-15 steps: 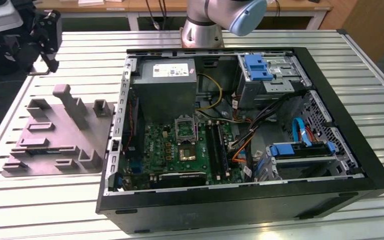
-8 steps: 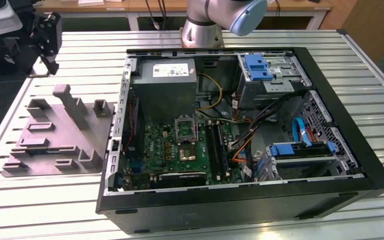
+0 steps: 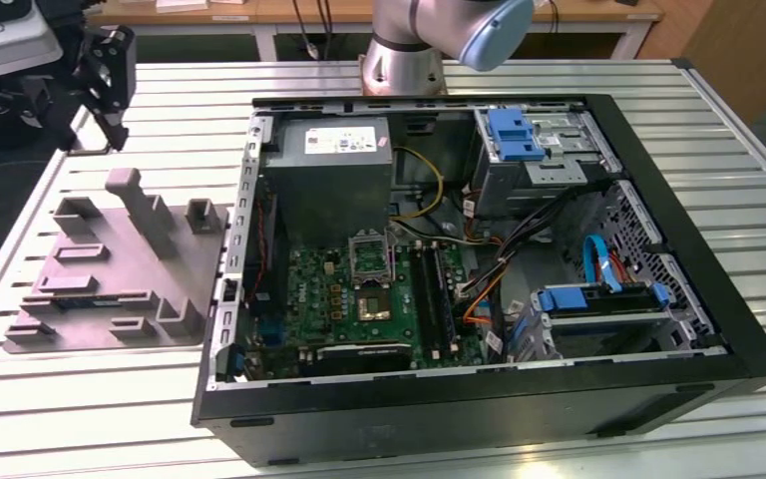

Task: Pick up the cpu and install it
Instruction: 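Pick up the cpu and move it towards the insertion slot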

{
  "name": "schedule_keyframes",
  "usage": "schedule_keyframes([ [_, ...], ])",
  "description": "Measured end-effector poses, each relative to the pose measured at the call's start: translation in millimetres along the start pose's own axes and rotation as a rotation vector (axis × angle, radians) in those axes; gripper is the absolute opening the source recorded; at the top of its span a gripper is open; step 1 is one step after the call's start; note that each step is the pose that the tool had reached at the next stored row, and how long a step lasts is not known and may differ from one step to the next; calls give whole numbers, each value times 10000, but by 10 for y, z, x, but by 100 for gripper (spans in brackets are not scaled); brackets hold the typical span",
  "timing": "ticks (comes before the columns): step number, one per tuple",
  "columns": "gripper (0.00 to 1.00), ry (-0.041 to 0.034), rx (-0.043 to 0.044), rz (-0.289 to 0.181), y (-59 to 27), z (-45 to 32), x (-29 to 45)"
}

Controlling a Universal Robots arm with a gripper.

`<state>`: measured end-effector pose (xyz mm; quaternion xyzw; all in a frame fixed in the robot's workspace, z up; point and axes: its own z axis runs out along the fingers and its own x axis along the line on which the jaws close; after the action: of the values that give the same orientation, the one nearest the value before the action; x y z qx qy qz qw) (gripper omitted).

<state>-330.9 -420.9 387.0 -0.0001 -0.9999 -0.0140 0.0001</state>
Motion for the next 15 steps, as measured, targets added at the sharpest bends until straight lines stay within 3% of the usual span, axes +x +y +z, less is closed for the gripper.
schedule_keyframes([
  [8, 47, 0, 0, 1, 0, 1, -107],
  [15, 47, 1, 2, 0, -9, 2, -144],
])
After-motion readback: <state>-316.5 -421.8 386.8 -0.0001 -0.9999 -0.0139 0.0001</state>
